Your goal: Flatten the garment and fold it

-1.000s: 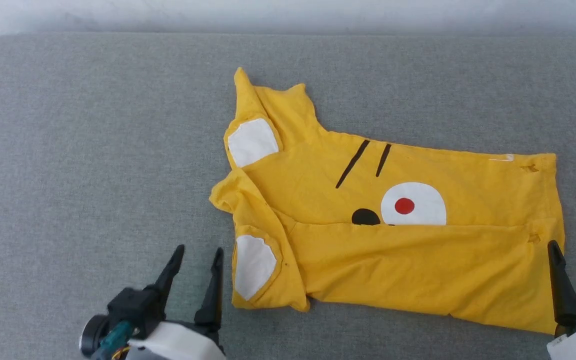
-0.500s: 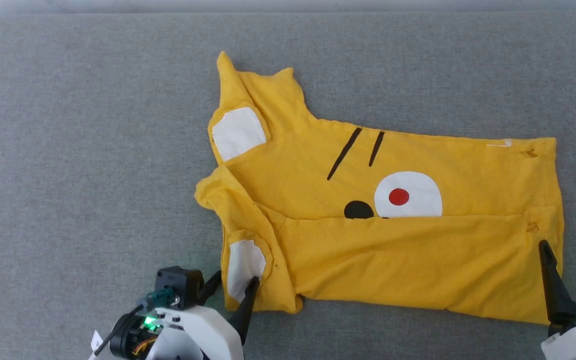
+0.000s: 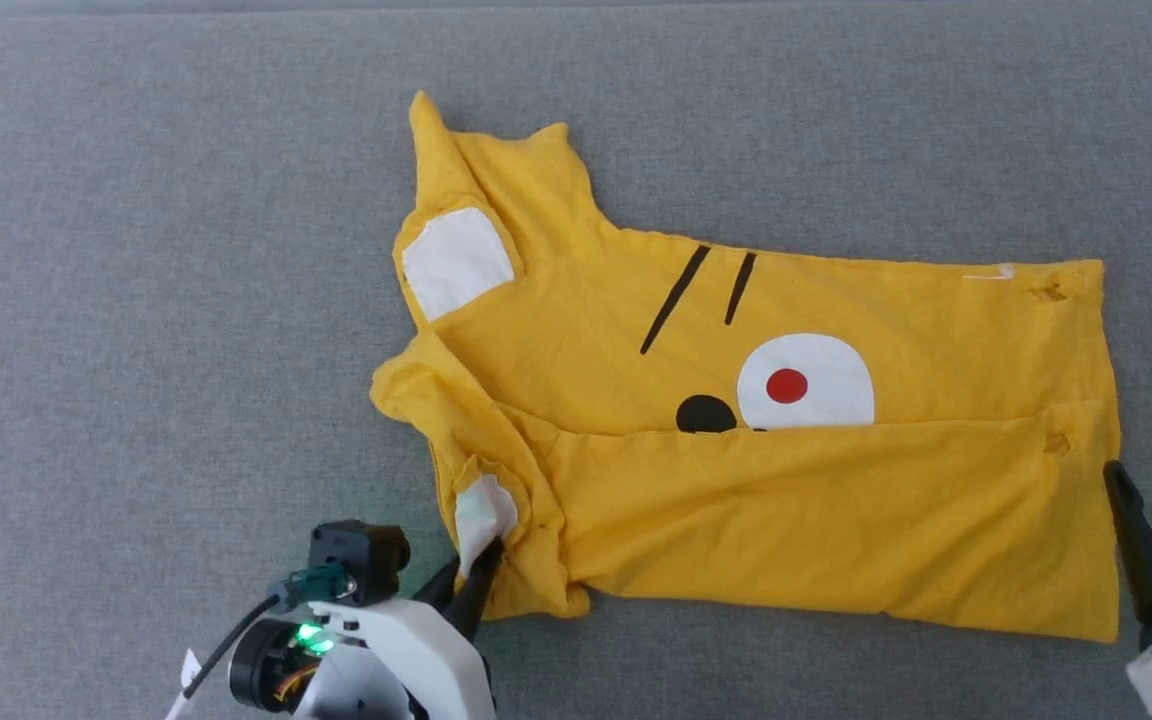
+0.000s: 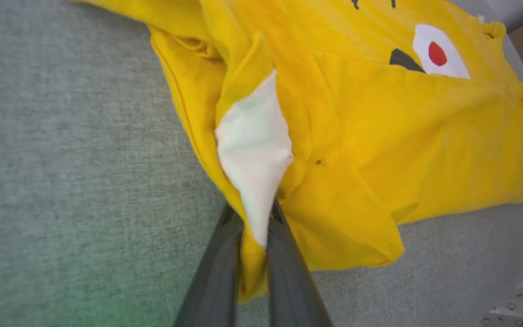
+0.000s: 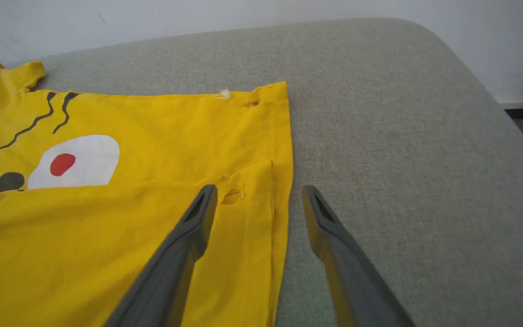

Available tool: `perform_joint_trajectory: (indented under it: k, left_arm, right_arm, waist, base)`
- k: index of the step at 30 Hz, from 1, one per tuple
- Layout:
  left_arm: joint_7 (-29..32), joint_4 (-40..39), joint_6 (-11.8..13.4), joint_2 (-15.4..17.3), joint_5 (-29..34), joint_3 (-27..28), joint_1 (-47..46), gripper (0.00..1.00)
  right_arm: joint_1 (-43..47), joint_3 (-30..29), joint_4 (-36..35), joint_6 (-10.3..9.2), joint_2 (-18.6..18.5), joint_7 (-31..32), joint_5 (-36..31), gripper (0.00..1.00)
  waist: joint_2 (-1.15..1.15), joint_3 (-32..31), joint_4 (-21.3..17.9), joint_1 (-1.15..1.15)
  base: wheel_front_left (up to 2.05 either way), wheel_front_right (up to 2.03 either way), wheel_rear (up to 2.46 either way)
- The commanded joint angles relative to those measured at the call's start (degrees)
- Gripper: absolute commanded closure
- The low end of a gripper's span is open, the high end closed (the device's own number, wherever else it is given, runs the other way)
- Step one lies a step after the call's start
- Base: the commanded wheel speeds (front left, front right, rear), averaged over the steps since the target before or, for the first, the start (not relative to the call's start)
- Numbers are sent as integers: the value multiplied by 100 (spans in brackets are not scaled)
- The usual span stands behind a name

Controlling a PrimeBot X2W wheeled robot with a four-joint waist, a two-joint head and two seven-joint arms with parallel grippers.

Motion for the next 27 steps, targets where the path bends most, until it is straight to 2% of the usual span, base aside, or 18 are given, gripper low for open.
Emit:
perform_joint_trajectory:
  k: [1, 4, 10, 16, 21, 22, 23, 24, 27]
  left_arm:
    - [-68, 70, 93, 40, 12, 103, 67, 100]
    - [-152, 9, 122, 63, 21, 155, 99, 100]
    - [-218, -33, 145, 38, 41, 152, 84, 100]
    - [-273, 15, 145, -4, 47, 134, 50, 100]
    - [-393, 87, 171, -37, 44, 185, 34, 100]
    - [-423, 103, 163, -56, 23, 198, 32, 100]
    - [-450, 123, 154, -67, 8, 211, 30, 100]
    - [-478, 143, 148, -74, 0, 223, 23, 100]
    - [-561, 166, 127, -98, -45, 276, 5, 100]
  right_arm:
    - [65, -95, -91, -5, -63, 253, 166, 0]
    - [319, -261, -201, -5, -143, 933, 321, 0]
    - [678, -322, -415, -5, 114, 1926, 583, 0]
    - [641, -195, -354, -5, 246, 2120, 654, 0]
    - [531, -59, 53, -5, 148, 2172, 599, 0]
    - [499, -25, 130, -5, 135, 2191, 618, 51]
    - [464, 3, 195, -5, 121, 2200, 634, 84]
    - [437, 77, 236, -5, 65, 2222, 640, 100]
    - [352, 149, 268, -5, -20, 2207, 723, 100]
  waist:
    - [-1, 23, -16, 0]
    - [-1, 74, -37, 0]
    - [-1, 144, -36, 0]
    - [-1, 134, -13, 0]
    - [-1, 111, 23, 0]
    - [-1, 108, 30, 0]
    - [-1, 107, 34, 0]
    - [-1, 109, 40, 0]
    - [-1, 111, 46, 0]
  base:
    - [0, 0, 0]
    - [0, 0, 0]
    - [0, 0, 0]
    - [0, 0, 0]
    - [0, 0, 0]
    - [0, 0, 0]
    - [0, 0, 0]
    - [0, 0, 0]
    - [0, 0, 0]
